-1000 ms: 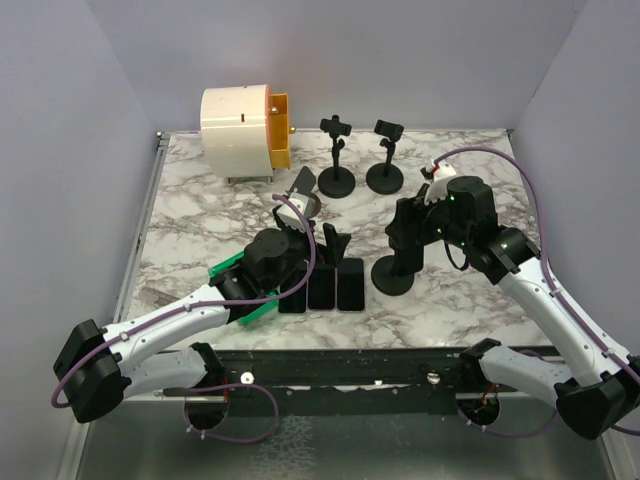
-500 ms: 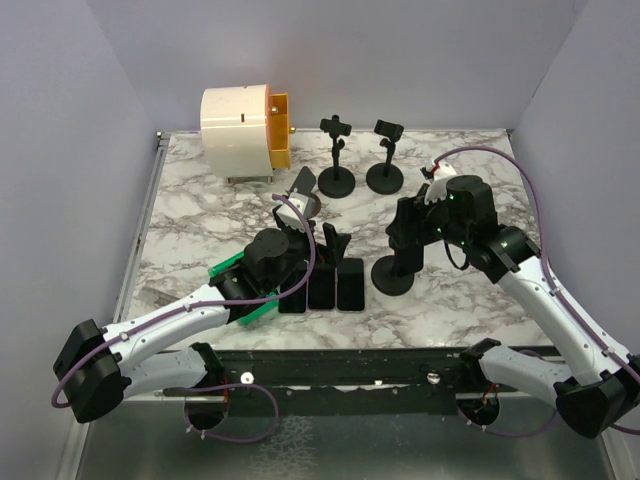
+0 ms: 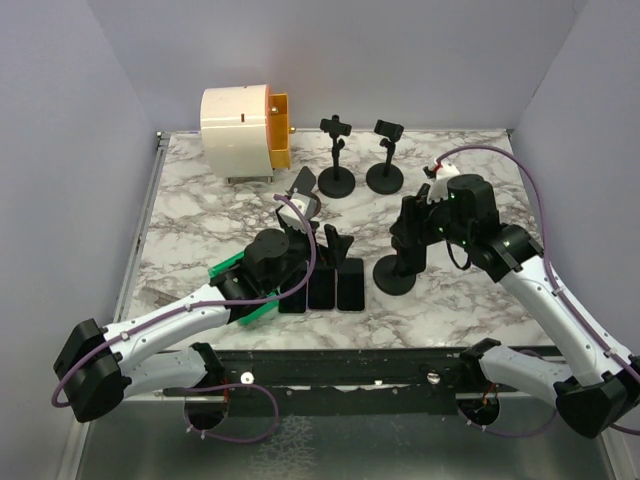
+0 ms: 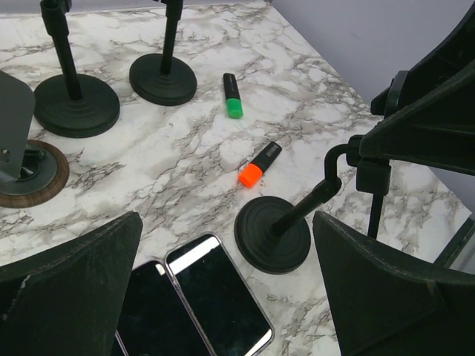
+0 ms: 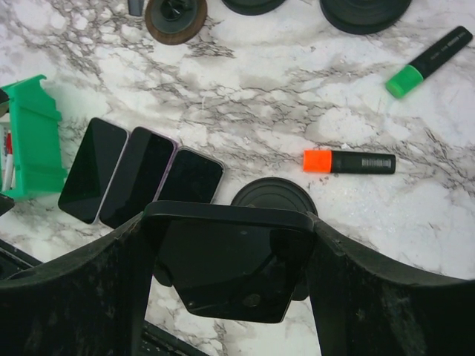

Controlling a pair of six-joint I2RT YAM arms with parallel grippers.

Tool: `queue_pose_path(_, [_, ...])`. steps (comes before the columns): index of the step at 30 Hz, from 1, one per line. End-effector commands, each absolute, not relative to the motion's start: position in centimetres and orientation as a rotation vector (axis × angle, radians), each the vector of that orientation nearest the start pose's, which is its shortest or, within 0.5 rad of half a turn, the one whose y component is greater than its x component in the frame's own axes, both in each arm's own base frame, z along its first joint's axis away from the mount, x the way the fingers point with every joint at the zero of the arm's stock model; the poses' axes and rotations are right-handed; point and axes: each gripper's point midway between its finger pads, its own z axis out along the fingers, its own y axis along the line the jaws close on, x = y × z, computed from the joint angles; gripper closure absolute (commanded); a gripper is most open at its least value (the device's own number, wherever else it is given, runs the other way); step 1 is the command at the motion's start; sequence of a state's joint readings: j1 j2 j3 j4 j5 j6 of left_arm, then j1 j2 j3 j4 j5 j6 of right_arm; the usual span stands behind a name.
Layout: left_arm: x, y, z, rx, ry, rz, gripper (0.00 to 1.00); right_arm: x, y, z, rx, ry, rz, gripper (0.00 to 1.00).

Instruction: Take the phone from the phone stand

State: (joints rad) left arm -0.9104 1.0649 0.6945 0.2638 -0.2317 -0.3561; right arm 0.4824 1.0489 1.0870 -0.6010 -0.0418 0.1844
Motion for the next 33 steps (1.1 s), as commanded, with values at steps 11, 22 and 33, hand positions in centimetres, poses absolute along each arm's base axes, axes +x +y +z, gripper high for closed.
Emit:
queue_pose_path(11, [21.4, -36.1, 25.9, 0.544, 1.550, -1.145, 0.18, 28.7, 14.3, 27.2, -0.174, 2.116, 0.346, 0.70])
queue_pose_path(22, [22.2, -40.3, 25.7, 0.544, 1.548, -1.046, 0.23, 28.8, 14.2, 27.2, -0.149, 2.112, 0.351, 0.71])
queue_pose_path(33, [23.9, -41.8, 25.1, 0.513, 1.562, -0.954, 0.34, 28.8, 14.1, 27.0, -0.135, 2.119, 0.348, 0.73])
